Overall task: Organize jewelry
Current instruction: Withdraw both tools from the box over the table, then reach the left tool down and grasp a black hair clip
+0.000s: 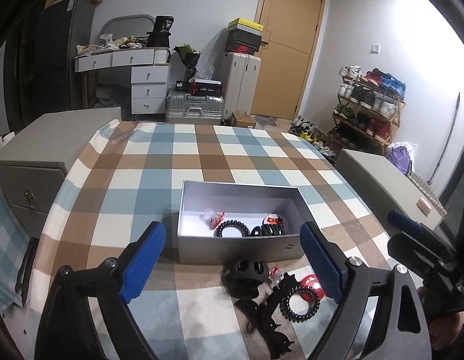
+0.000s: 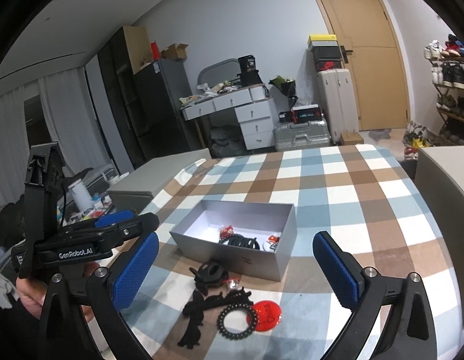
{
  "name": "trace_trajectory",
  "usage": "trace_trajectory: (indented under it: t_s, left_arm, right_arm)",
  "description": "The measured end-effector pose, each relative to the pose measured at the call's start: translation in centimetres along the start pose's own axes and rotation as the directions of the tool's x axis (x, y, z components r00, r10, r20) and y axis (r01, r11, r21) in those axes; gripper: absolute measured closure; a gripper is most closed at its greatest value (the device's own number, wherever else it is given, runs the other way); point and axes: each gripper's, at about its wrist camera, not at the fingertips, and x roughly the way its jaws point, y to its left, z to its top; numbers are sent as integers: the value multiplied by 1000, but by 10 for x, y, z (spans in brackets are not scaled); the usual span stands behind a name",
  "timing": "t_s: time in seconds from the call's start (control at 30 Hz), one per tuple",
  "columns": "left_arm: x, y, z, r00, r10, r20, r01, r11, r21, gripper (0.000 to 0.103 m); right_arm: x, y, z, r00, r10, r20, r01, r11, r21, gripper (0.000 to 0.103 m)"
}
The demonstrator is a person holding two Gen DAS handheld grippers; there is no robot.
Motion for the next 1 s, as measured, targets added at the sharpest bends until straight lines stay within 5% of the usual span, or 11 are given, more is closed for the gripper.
trace_trajectory:
  t_s: [0.2,0.5,1.0]
  left_arm:
    - [-3,-10,-18,1000,7,-18,-6,999,37,2]
    - [4,-23,-45,995,23,-97,-16,998,68,2]
    - [22,-32,-83,962,-24,-273,48,995,83,2]
  right_arm:
    - [-4,1,-12,1000,-31,-7,30,999,-12,0]
    - [-3,-5,-40,994,-93,-55,92,996,-11,0]
    - [1,-19,-73,982,-137,-132,137,991,-10,0]
